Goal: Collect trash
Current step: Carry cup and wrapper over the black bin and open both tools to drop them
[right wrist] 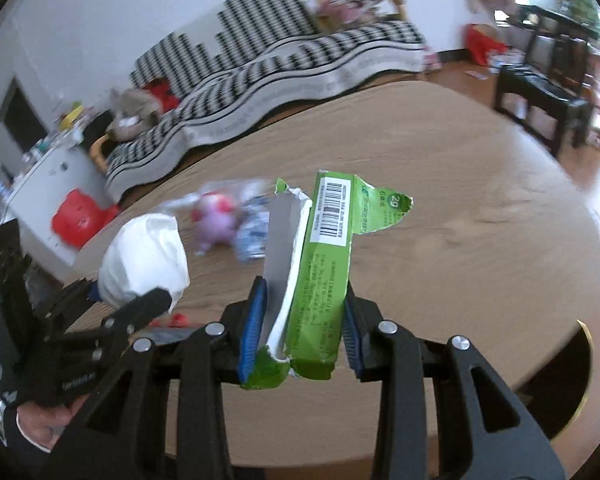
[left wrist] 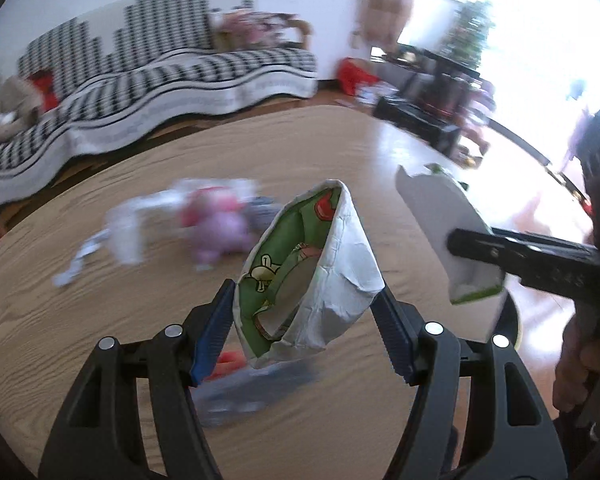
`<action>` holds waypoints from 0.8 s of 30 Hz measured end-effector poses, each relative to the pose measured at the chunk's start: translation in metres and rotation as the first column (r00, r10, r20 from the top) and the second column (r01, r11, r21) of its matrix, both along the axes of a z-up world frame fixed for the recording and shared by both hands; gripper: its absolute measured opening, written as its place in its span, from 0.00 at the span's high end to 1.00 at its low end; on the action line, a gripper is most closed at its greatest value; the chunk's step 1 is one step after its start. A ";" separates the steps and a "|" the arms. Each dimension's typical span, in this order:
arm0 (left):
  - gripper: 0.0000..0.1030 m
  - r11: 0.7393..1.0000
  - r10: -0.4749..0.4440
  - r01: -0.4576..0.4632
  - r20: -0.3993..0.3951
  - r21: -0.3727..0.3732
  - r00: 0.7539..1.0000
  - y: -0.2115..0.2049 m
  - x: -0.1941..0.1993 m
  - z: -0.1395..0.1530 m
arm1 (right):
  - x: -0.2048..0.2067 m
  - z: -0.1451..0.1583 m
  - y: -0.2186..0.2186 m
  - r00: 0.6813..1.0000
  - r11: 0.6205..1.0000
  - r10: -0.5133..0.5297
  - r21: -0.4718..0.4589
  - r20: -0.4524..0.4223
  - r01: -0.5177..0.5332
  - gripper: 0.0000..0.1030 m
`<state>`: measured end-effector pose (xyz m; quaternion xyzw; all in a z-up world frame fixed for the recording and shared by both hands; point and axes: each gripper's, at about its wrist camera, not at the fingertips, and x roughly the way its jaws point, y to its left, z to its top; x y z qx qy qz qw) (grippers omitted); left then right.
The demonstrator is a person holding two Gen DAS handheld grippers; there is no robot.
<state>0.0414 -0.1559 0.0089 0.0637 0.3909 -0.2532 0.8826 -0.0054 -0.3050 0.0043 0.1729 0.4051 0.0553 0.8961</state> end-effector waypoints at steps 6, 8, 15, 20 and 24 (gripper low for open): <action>0.36 0.984 -0.178 0.178 -0.002 -0.018 0.984 -0.092 -0.035 -0.004 | -0.055 -0.001 -0.091 0.985 0.985 -0.170 -0.020 0.009 0.170 0.65; 0.36 0.970 -0.241 0.241 -0.001 -0.024 0.971 -0.123 -0.048 -0.006 | -0.077 -0.005 -0.121 0.975 0.975 -0.222 -0.025 0.007 0.222 0.65; 0.36 0.905 -0.426 0.425 -0.027 -0.018 0.905 -0.211 -0.097 -0.031 | -0.147 -0.037 -0.219 0.914 0.917 -0.399 -0.015 -0.077 0.399 0.65; 0.36 0.865 -0.499 0.501 -0.080 0.001 0.863 -0.259 -0.120 -0.060 | -0.183 -0.061 -0.260 0.878 0.884 -0.462 0.009 -0.130 0.467 0.65; 0.36 0.855 -0.515 0.519 -0.123 0.008 0.849 -0.285 -0.122 -0.079 | -0.196 -0.073 -0.272 0.870 0.880 -0.466 0.021 -0.162 0.475 0.64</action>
